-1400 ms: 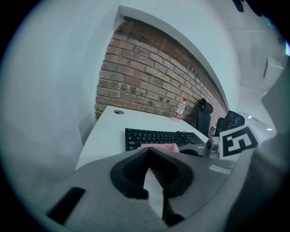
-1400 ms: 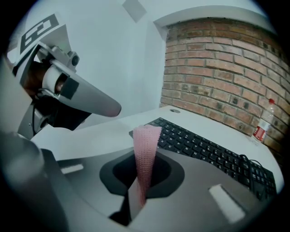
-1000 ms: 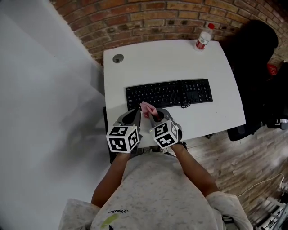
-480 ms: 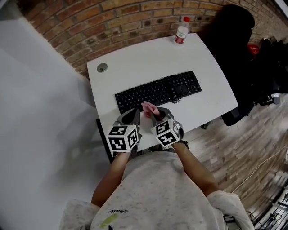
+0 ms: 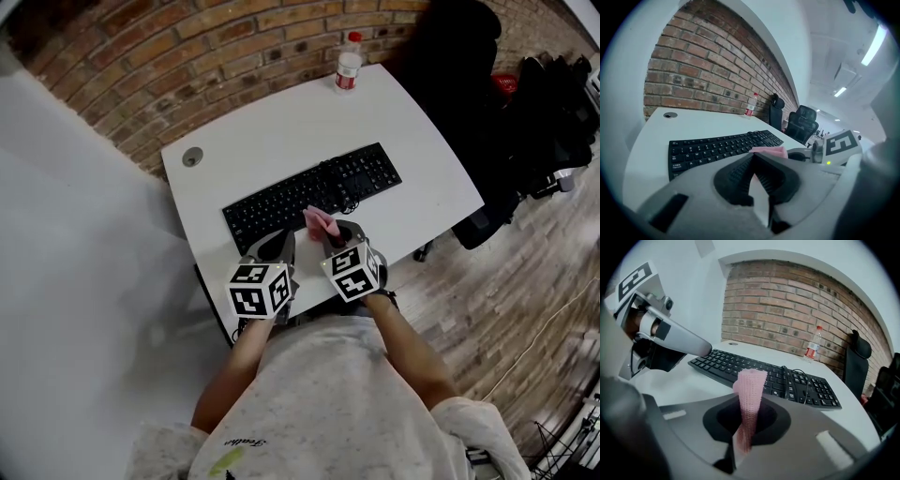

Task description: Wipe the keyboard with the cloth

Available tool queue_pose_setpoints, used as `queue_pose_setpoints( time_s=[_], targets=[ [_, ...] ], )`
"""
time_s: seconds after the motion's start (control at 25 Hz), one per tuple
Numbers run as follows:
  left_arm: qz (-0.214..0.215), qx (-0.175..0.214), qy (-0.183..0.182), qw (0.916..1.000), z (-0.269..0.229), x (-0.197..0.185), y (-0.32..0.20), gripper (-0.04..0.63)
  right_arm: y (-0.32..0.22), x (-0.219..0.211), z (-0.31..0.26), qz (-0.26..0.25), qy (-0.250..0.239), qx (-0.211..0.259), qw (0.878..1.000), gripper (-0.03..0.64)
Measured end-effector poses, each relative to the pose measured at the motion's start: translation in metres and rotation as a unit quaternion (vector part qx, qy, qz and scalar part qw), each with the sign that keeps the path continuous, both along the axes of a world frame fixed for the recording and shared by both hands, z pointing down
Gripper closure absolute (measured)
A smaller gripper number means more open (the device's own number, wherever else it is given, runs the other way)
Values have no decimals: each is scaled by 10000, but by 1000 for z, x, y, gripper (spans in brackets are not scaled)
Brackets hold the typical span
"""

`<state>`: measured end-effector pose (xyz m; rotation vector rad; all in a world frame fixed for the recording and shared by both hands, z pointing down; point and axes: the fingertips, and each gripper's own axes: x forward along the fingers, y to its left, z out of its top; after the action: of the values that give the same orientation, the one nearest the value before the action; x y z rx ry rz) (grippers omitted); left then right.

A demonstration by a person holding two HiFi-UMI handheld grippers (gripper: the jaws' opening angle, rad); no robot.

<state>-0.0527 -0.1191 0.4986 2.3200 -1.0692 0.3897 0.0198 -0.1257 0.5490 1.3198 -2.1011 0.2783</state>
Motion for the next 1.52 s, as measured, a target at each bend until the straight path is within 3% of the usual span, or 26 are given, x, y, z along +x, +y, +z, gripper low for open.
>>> queue_pose_setpoints(
  time_s=[1.52],
  targets=[
    [299,-107,-129,9994,11,137,-49,599,-35,163,9,652,-186,-18,9977,591]
  ],
)
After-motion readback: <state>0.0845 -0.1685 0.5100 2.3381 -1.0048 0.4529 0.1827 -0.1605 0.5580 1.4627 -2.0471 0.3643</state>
